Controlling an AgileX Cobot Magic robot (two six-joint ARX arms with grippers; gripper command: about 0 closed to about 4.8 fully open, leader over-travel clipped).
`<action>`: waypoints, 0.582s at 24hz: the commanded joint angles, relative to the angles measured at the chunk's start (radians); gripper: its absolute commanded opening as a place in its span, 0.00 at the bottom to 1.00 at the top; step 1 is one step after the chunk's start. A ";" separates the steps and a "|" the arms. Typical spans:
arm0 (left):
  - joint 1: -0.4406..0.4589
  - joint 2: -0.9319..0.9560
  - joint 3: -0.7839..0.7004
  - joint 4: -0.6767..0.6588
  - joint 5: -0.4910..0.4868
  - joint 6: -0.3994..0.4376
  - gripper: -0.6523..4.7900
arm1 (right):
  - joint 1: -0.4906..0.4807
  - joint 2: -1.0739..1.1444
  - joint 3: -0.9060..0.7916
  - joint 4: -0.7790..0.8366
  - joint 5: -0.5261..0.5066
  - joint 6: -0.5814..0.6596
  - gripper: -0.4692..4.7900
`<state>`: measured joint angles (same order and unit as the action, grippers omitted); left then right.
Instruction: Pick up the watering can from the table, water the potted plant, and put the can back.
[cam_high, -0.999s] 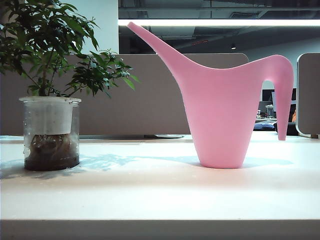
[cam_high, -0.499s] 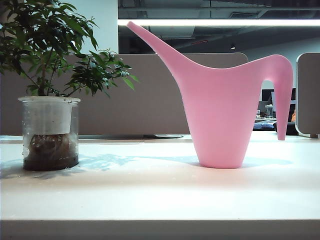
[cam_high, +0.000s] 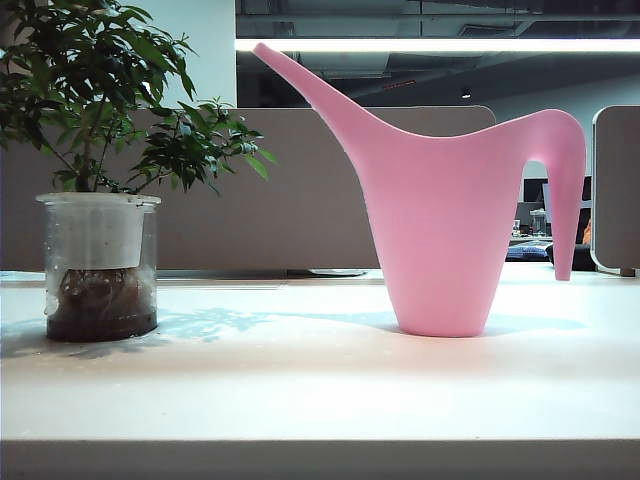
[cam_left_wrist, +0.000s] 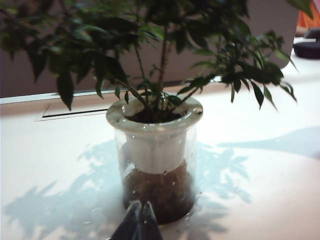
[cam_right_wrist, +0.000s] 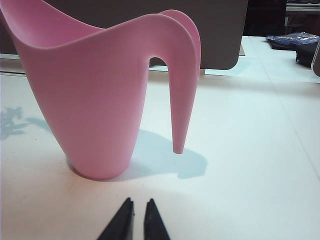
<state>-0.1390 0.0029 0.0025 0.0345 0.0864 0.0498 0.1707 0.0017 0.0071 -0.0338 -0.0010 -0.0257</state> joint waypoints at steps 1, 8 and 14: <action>0.038 0.000 0.004 0.005 0.109 -0.021 0.11 | 0.000 -0.002 -0.006 0.015 0.001 0.003 0.18; 0.045 0.000 0.004 -0.035 -0.007 -0.021 0.12 | 0.000 -0.001 -0.006 0.008 0.001 0.003 0.18; 0.045 0.000 0.004 -0.035 -0.007 -0.021 0.12 | 0.000 -0.002 -0.006 0.008 0.001 0.003 0.18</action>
